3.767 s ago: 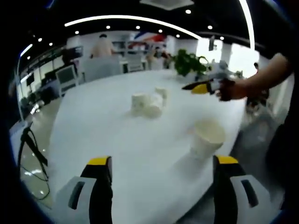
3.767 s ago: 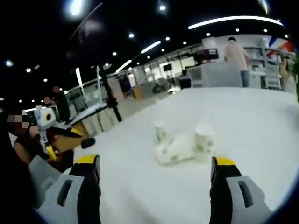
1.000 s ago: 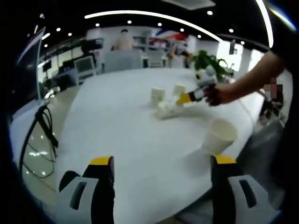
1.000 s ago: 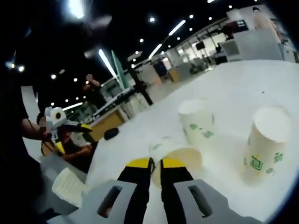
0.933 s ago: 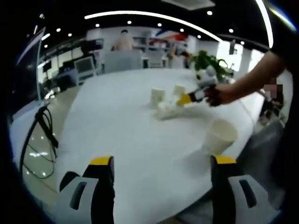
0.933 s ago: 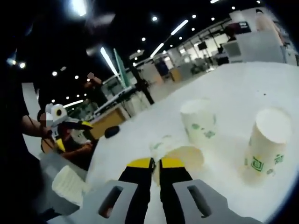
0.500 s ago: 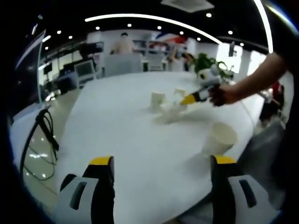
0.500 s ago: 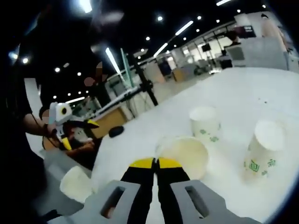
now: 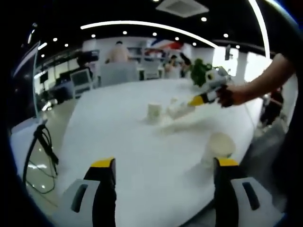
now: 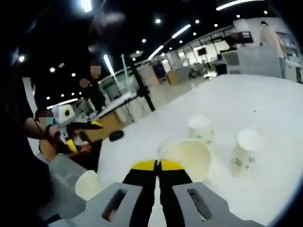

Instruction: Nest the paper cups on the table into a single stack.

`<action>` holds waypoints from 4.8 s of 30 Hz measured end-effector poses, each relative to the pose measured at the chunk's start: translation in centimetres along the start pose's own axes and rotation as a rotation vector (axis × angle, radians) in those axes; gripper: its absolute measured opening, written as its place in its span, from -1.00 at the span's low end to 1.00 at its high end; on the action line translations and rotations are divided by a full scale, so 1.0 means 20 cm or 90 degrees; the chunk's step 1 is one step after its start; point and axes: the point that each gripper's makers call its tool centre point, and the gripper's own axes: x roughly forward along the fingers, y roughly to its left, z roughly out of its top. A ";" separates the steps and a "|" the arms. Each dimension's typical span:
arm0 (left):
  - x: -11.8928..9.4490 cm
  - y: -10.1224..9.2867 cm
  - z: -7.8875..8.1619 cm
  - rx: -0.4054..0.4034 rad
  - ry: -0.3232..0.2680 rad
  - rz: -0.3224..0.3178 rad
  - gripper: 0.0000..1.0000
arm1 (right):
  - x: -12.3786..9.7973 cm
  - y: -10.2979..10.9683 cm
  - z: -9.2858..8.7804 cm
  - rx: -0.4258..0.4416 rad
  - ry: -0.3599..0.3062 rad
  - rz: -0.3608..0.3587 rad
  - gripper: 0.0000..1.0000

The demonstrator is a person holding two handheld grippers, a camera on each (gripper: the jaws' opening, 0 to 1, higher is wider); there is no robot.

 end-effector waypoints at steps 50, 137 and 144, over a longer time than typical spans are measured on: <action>0.04 -0.07 0.03 0.030 -0.034 -0.063 0.61 | -0.45 0.76 0.19 -0.040 0.135 -0.029 -1.00; -0.01 -0.02 -0.10 0.003 -0.022 -0.045 0.58 | -0.09 0.86 -0.37 -0.526 0.548 0.078 -1.00; -0.02 -0.01 -0.12 0.001 -0.020 -0.042 0.57 | -0.05 0.88 -0.40 -0.533 0.563 0.086 -1.00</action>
